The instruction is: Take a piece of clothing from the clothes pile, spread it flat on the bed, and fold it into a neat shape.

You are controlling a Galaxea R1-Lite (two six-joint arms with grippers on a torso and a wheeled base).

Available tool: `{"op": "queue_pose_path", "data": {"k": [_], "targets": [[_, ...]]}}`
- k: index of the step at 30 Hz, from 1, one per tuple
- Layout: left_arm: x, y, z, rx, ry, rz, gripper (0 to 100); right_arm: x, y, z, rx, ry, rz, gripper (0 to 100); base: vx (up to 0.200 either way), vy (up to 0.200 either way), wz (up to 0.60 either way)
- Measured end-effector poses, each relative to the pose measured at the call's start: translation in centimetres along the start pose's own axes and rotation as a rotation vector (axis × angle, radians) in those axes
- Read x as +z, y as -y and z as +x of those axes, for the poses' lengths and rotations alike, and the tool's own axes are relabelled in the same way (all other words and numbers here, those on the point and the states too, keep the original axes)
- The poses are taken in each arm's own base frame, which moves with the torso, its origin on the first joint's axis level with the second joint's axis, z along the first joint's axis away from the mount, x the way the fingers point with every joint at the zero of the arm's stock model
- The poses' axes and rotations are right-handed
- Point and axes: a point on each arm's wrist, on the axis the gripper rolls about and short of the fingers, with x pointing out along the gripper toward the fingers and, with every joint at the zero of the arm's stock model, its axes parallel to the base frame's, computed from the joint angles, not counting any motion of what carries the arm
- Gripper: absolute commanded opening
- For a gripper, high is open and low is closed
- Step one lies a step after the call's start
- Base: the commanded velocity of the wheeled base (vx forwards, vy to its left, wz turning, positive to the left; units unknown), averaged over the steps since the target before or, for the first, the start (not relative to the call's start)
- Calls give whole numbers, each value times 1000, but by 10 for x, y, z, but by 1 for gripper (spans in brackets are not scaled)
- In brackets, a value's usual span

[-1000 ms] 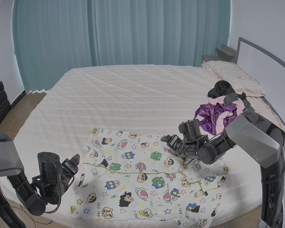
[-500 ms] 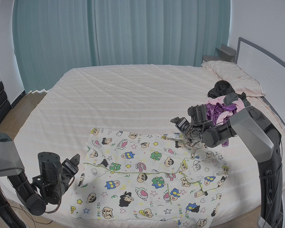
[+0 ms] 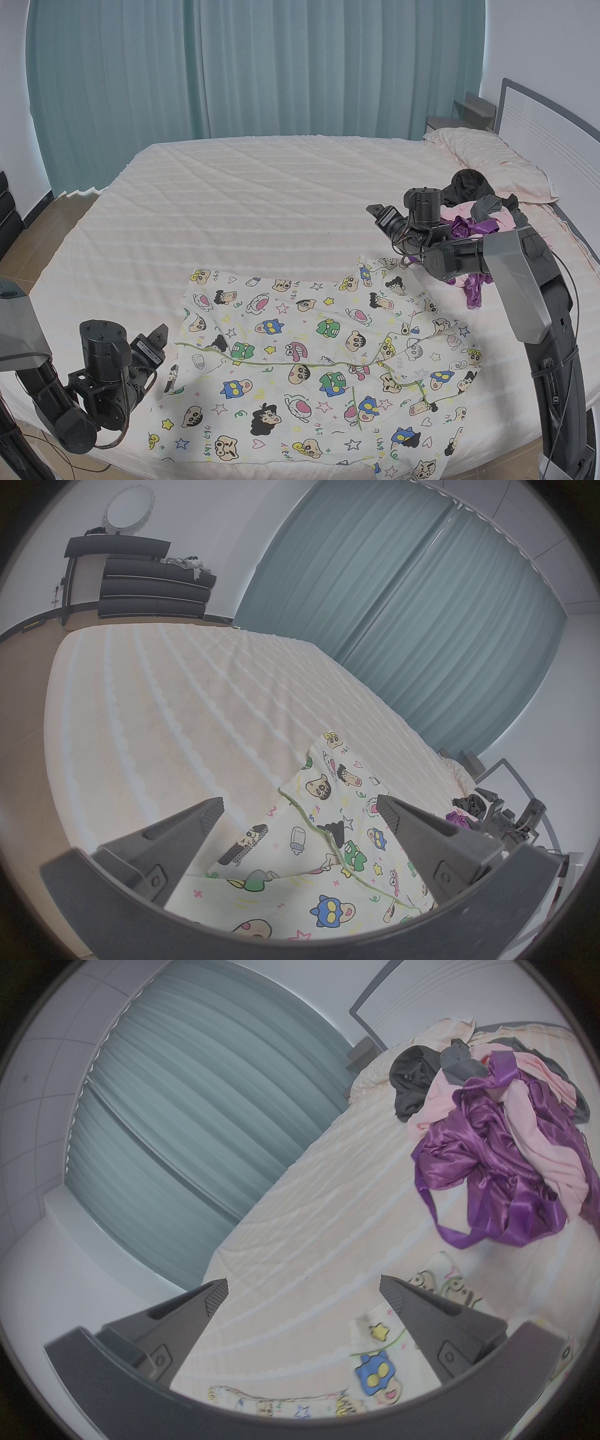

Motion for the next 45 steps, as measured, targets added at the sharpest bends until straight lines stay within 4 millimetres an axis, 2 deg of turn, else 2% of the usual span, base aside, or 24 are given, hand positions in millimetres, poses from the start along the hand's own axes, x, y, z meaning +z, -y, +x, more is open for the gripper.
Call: {"op": "queue_pose_path", "data": {"k": [6,12,18,26,27,35,45], "targets": [[0,0,0,2,0,1,100,-5,11,5,-23,-9,-37,100,0,0,0],[0,-1,0,3,-1,3,100,-10,37,1,-93,-62,-174,100,0,0,0],[0,-1,-1,3,-2,5,100,-4,65,-6,-169,-103,-273,100,0,0,0],[0,-1,-1,1,-2,6,100,-11,78,-9,-190,-161,-312,100,0,0,0],[0,-1,-1,1,-2,7,100,-12,80,-9,-190,-167,-312,0,0,0,0],[0,-1,-1,1,-2,7,100,-23,92,-5,-228,-225,-315,0,0,0,0],[0,-1,-1,1,-2,7,100,4,102,2,-240,-140,-280,0,0,0,0]]}}
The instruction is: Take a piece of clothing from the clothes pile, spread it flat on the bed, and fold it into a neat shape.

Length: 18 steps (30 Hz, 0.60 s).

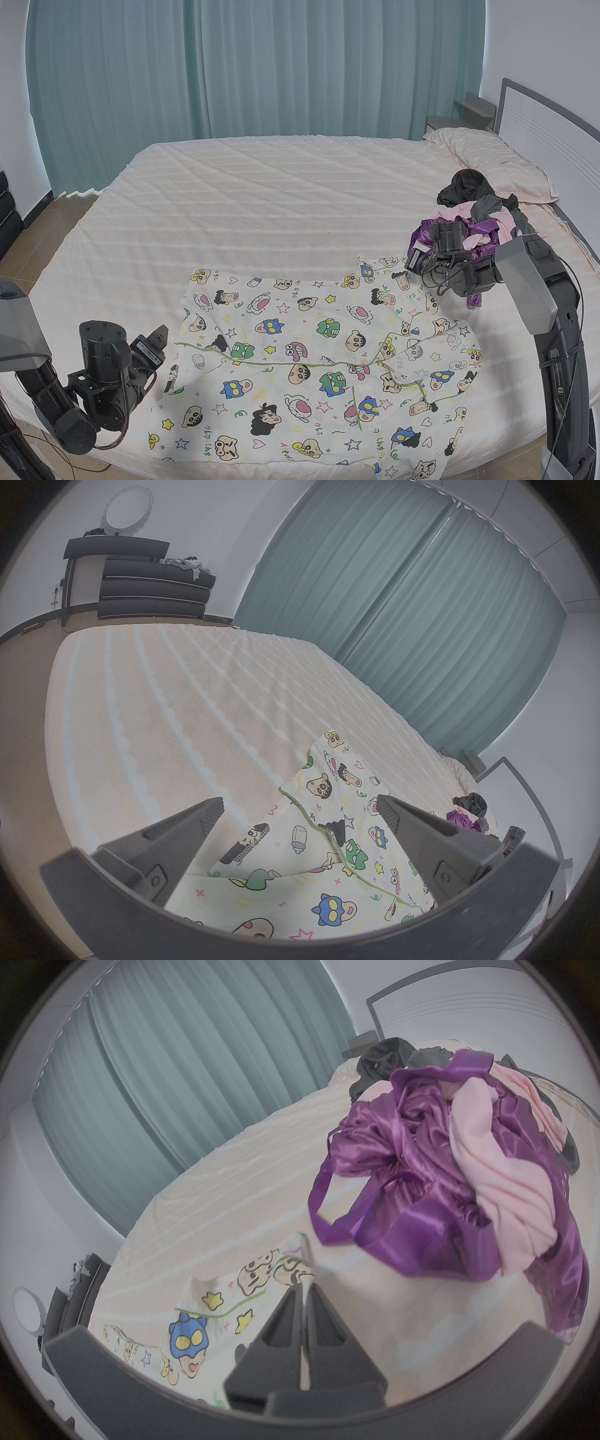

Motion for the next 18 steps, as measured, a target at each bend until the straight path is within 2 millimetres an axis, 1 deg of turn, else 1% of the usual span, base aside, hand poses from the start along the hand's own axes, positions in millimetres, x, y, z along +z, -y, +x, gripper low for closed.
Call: {"op": "queue_pose_path", "data": {"k": [3,8,9,14,18], "targets": [[0,0,0,0,0,0,100,4,4,1,-4,12,8,0,0,0,0],[0,0,0,0,1,0,100,4,6,3,-9,12,14,0,0,0,0],[0,0,0,-1,2,0,100,4,7,3,-9,12,15,100,0,0,0],[0,0,0,-2,3,-1,100,5,9,1,-16,7,18,100,0,0,0],[0,0,-1,0,1,0,100,6,10,-7,-25,-5,29,100,0,0,0]]}}
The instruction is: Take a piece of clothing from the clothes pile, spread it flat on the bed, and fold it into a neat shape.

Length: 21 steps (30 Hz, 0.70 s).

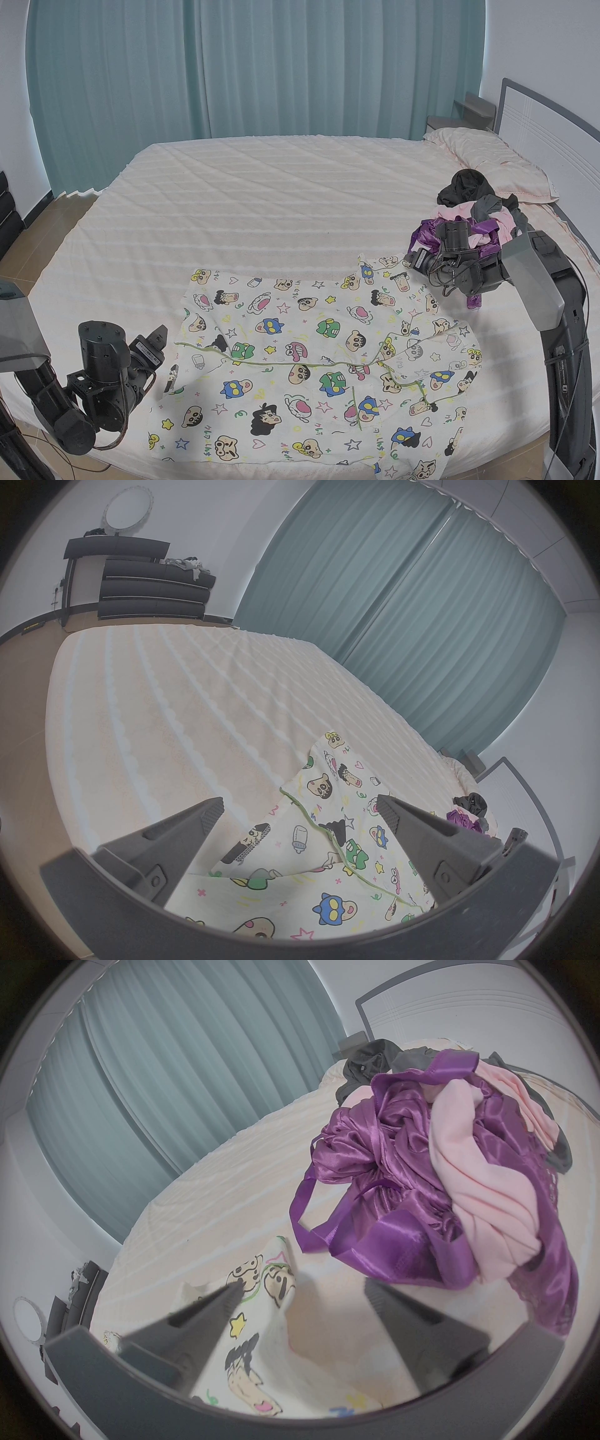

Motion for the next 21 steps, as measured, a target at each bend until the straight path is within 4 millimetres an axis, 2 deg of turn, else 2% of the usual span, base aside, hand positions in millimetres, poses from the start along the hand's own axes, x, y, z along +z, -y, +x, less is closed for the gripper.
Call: {"op": "queue_pose_path", "data": {"k": [5,9,21], "targets": [[-1,-2,-1,2,-13,5,100,4,3,-20,-18,-18,27,100,0,0,0],[-1,-6,-3,-8,-48,32,100,-1,11,-44,-43,-53,38,100,0,0,0],[9,-31,-6,-36,-182,138,100,-51,32,-141,-80,-178,20,100,0,0,0]]}}
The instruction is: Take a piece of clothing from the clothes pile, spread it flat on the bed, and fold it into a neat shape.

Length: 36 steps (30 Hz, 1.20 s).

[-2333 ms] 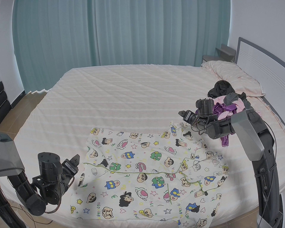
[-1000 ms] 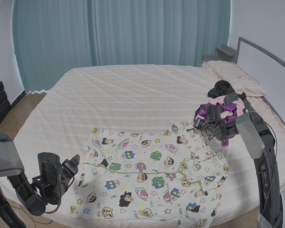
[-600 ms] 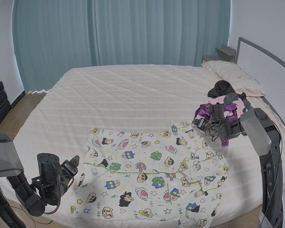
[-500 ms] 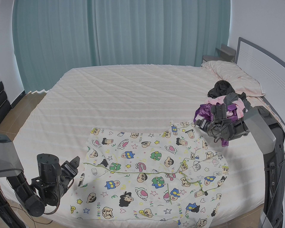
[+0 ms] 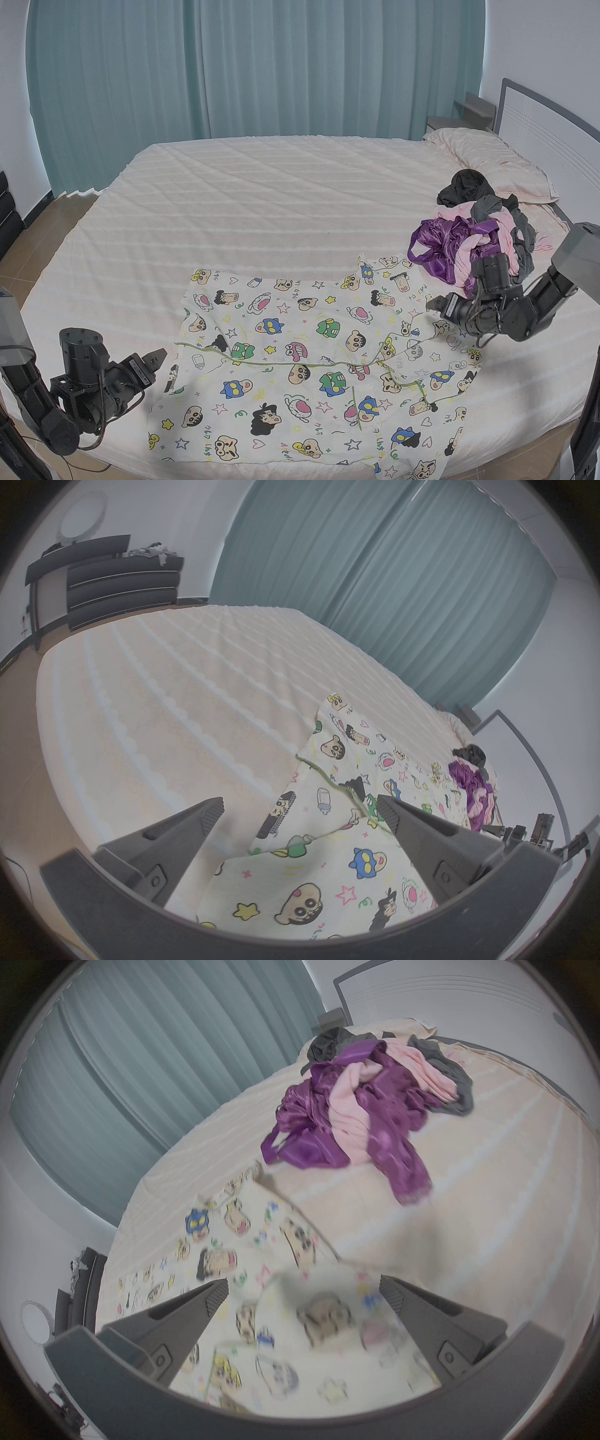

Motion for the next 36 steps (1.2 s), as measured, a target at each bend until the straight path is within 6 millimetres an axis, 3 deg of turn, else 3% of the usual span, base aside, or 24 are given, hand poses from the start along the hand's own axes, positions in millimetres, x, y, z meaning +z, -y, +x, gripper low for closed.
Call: {"op": "queue_pose_path", "data": {"k": [10,15,22,27,36], "targets": [[13,-22,-1,-29,-75,78,100,-61,35,-79,51,-75,-6,100,0,0,0],[17,-33,1,-35,-160,128,100,-77,44,-107,153,-80,-2,100,0,0,0],[10,-40,1,-44,-334,237,100,-83,47,-123,200,-77,-4,100,0,0,0],[6,-38,0,-130,-396,246,100,-84,47,-126,212,-79,-7,100,0,0,0],[-6,-36,6,-113,-450,309,100,-94,47,-133,220,-112,-28,100,0,0,0]]}}
